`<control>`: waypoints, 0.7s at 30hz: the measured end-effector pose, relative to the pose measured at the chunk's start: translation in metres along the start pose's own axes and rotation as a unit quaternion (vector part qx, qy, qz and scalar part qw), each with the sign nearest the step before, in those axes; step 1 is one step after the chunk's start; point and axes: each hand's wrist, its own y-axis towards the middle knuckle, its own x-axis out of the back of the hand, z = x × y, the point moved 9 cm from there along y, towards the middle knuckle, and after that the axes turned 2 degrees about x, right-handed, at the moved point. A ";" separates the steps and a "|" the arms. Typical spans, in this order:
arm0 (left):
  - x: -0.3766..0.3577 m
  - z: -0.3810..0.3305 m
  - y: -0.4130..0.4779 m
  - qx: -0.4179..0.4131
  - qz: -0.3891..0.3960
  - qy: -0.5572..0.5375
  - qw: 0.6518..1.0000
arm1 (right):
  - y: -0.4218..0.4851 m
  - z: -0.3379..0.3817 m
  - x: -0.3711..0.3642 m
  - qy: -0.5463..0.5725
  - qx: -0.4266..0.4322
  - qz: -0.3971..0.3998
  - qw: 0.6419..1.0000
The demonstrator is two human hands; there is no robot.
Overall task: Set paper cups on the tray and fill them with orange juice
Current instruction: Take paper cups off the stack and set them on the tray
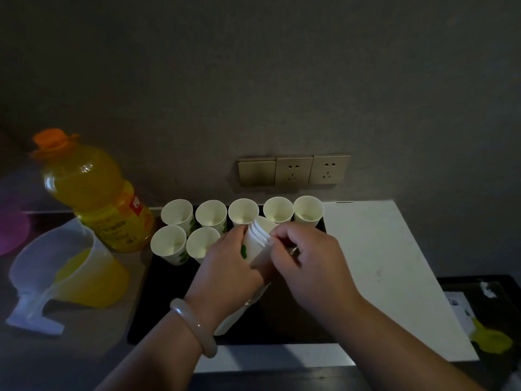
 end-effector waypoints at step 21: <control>0.010 0.004 -0.003 0.008 -0.026 -0.004 1.000 | 0.018 -0.012 0.096 -0.029 0.008 -0.212 0.977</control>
